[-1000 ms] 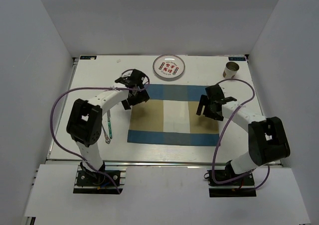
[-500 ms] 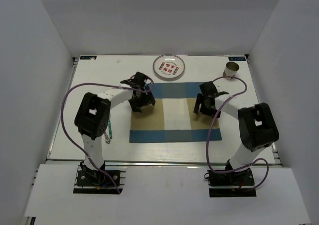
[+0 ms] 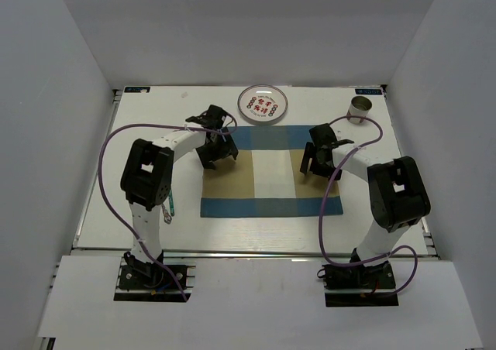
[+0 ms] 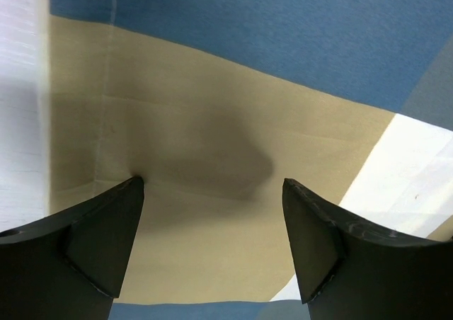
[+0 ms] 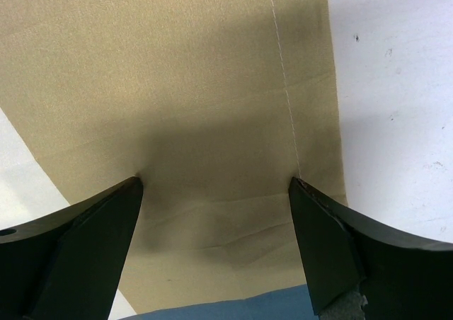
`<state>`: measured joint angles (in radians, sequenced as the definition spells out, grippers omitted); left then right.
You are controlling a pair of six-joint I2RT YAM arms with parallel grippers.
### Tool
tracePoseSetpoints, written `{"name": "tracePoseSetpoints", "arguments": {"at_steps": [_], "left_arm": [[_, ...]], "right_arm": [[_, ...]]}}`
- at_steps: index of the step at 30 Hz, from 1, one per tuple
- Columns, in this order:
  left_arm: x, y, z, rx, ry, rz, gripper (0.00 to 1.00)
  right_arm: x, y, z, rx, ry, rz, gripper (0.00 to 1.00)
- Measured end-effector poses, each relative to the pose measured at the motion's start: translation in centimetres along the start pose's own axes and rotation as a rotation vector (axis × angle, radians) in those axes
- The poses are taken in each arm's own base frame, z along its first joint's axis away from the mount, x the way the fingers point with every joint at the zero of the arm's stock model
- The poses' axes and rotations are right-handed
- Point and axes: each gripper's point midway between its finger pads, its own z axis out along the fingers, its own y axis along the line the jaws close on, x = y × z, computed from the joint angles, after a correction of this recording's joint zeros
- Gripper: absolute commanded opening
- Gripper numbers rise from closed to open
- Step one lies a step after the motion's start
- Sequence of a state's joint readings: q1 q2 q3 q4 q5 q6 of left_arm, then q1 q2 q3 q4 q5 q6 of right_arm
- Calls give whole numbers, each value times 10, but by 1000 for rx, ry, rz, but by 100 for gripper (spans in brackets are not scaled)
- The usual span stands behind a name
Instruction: Set the dinner table for one person
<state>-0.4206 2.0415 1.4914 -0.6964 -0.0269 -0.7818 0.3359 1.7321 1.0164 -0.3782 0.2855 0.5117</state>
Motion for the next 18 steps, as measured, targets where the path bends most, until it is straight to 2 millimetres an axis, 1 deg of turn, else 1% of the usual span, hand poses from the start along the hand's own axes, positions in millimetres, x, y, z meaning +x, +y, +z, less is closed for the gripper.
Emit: {"name": "tracePoseSetpoints", "arguments": {"at_steps": [9, 13, 18], "left_arm": [[-2, 3, 0, -5, -1, 6, 94], [-4, 2, 1, -6, -1, 16, 97], [-7, 0, 0, -2, -6, 29, 98]], "right_arm": [[1, 2, -1, -18, -10, 9, 89], [0, 2, -2, -25, -20, 18, 89], [1, 4, -3, -46, -29, 36, 89]]}}
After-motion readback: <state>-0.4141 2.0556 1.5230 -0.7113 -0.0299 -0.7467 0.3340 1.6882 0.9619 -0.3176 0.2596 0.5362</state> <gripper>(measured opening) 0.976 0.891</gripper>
